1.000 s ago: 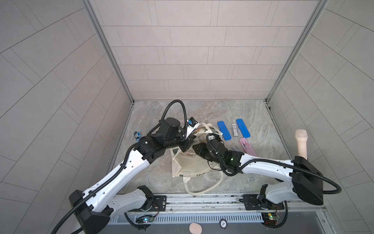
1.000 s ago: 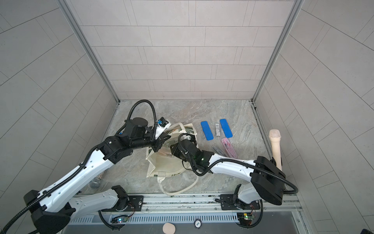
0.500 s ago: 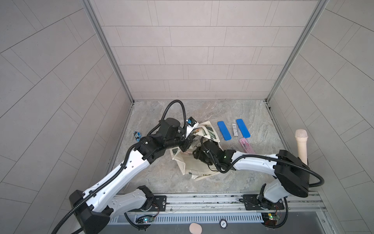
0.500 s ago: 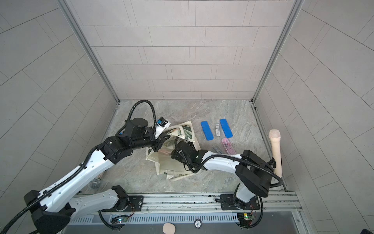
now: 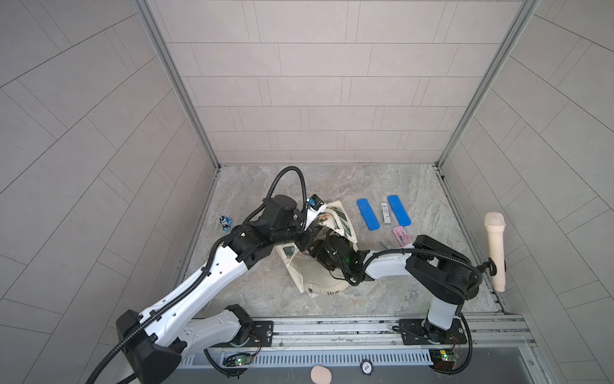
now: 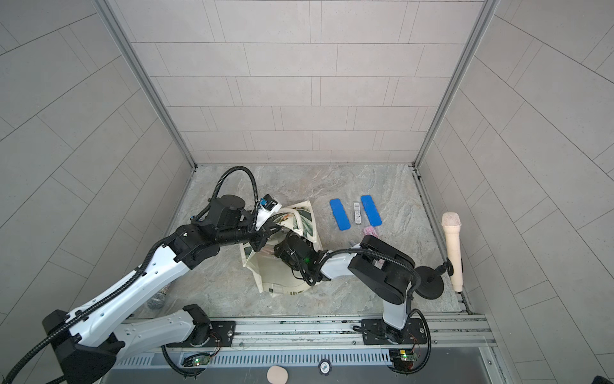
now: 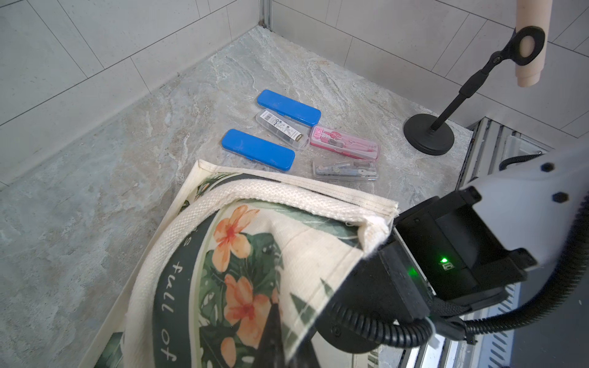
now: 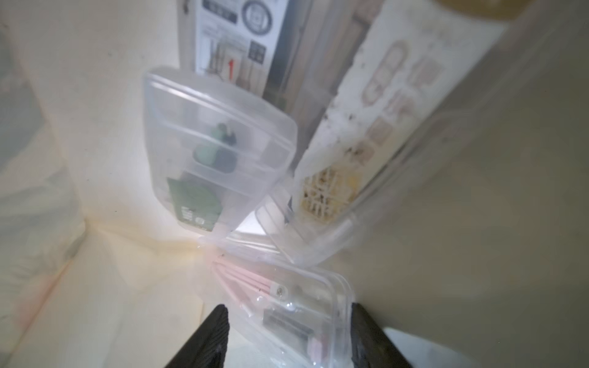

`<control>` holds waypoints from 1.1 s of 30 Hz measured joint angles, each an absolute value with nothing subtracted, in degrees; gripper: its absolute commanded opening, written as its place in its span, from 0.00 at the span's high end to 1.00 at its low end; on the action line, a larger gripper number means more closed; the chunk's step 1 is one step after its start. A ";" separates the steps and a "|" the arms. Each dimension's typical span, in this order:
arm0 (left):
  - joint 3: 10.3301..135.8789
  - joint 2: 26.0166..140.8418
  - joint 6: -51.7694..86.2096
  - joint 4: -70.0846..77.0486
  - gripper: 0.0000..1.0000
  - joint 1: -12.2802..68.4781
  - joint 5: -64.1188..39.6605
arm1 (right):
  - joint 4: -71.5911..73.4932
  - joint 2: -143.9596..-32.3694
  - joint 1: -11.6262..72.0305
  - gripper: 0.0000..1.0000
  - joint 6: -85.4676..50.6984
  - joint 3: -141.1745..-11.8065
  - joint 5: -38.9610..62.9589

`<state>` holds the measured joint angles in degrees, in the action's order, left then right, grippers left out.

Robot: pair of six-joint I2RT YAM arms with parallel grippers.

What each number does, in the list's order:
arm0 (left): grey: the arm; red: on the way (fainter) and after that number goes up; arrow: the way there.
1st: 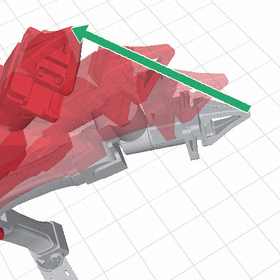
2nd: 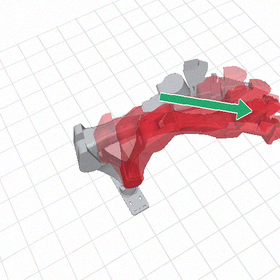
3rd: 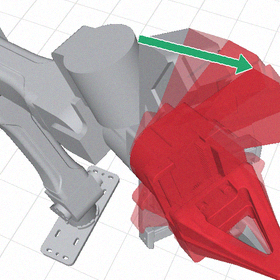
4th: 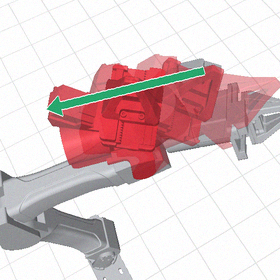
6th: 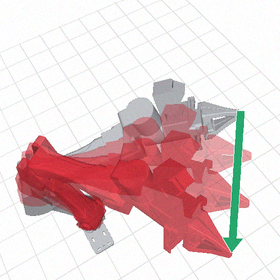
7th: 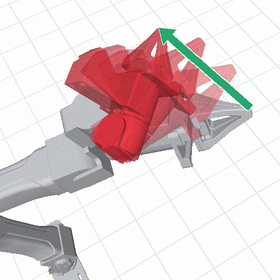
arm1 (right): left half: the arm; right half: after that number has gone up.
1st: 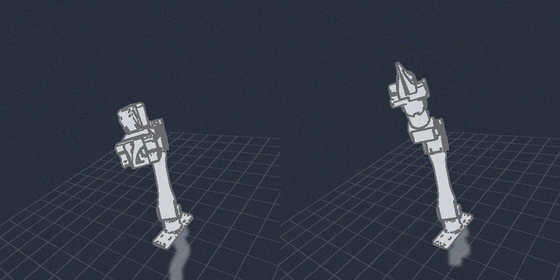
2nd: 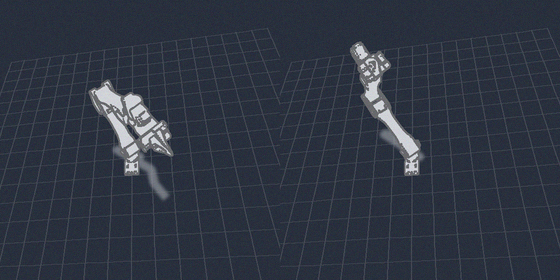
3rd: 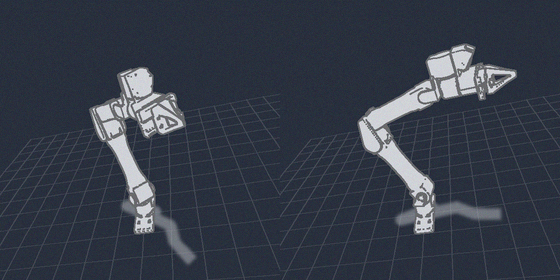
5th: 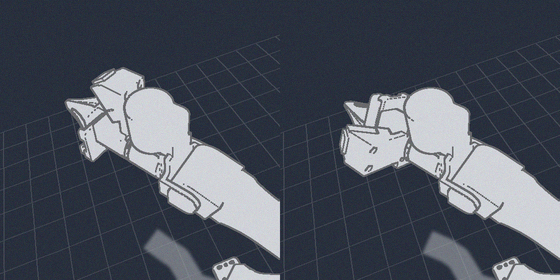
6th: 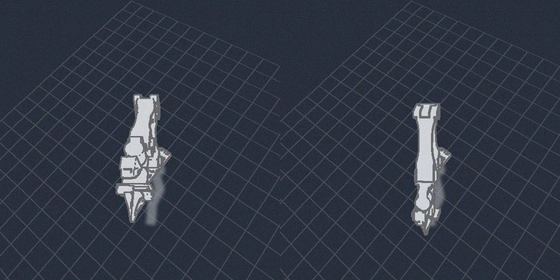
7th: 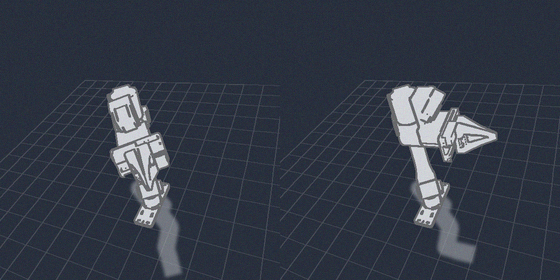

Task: Take out the compass set from the canvas bag
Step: Pick up the compass set from the canvas bag.

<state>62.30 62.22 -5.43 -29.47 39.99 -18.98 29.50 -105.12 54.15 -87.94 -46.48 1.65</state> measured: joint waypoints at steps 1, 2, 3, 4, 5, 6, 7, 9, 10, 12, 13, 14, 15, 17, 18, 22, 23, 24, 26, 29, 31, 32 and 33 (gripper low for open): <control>62.30 62.26 -5.50 -29.47 1.00 39.97 -18.90 | 31.38 -105.67 54.08 0.41 -88.25 -46.41 1.65; 62.30 62.26 -5.56 -29.47 1.00 39.92 -18.85 | 33.23 -106.17 54.04 0.42 -88.58 -46.26 1.65; 62.30 62.26 -5.58 -29.47 1.00 39.90 -18.79 | 35.20 -106.67 53.98 0.43 -88.84 -45.98 1.67; 62.30 62.28 -5.61 -29.45 1.00 39.88 -18.74 | 36.99 -107.11 53.95 0.44 -89.08 -45.65 1.69; 62.30 62.28 -5.61 -29.45 1.00 39.88 -18.70 | 38.50 -107.48 53.93 0.45 -89.27 -45.34 1.72; 62.30 62.33 -5.63 -29.45 1.00 39.88 -18.65 | 40.32 -107.94 53.93 0.46 -89.49 -44.91 1.67; 62.30 62.37 -5.65 -29.45 1.00 39.88 -18.68 | 42.15 -108.47 53.93 0.47 -89.78 -44.53 1.65; 62.30 62.48 -5.80 -29.47 1.00 39.88 -18.74 | 44.88 -109.34 53.91 0.50 -90.24 -44.05 1.63; 62.30 62.59 -5.82 -29.50 1.00 39.88 -18.83 | 46.28 -109.75 53.89 0.53 -90.45 -43.86 1.65; 62.30 62.78 -5.91 -29.50 1.00 39.88 -18.87 | 48.66 -110.37 53.84 0.55 -90.85 -43.64 1.63; 62.30 62.85 -5.96 -29.50 1.00 39.88 -18.87 | 49.89 -110.59 53.82 0.56 -91.05 -43.55 1.58; 62.33 62.92 -5.98 -29.50 1.00 39.88 -18.85 | 50.83 -110.69 53.80 0.57 -91.18 -43.51 1.56; 62.33 62.98 -5.98 -29.47 1.00 39.88 -18.85 | 51.90 -110.74 53.78 0.57 -91.31 -43.42 1.54; 62.33 63.02 -6.00 -29.47 1.00 39.88 -18.85 | 53.58 -110.74 53.67 0.58 -91.48 -43.31 1.45; 62.33 63.02 -5.98 -29.50 1.00 39.88 -18.85 | 54.33 -110.74 53.60 0.58 -91.55 -43.20 1.43; 62.35 63.02 -5.98 -29.50 1.00 39.88 -18.87 | 56.23 -110.74 53.56 0.67 -91.72 -42.68 1.15; 62.35 63.02 -5.98 -29.50 1.00 39.88 -18.87 | 56.38 -110.74 53.56 0.67 -91.79 -42.59 1.10; 62.35 63.05 -5.98 -29.50 1.00 39.90 -18.90 | 56.55 -110.74 53.54 0.68 -91.79 -42.44 0.99; 62.37 63.05 -5.98 -29.52 1.00 39.88 -18.90 | 56.82 -110.74 53.47 0.68 -91.81 -42.09 0.97; 62.43 63.07 -6.00 -29.89 1.00 39.88 -18.87 | 56.95 -110.74 53.39 0.68 -91.79 -41.58 0.91; 62.43 63.07 -6.00 -30.02 1.00 39.90 -18.85 | 57.25 -110.74 53.32 0.71 -91.77 -41.50 0.91; 62.46 63.07 -6.00 -30.06 1.00 39.90 -18.83 | 57.39 -110.74 53.30 0.73 -91.79 -41.50 0.89; 62.43 63.07 -5.98 -30.11 1.00 39.88 -18.79 | 57.54 -110.74 53.30 0.75 -91.74 -41.50 0.89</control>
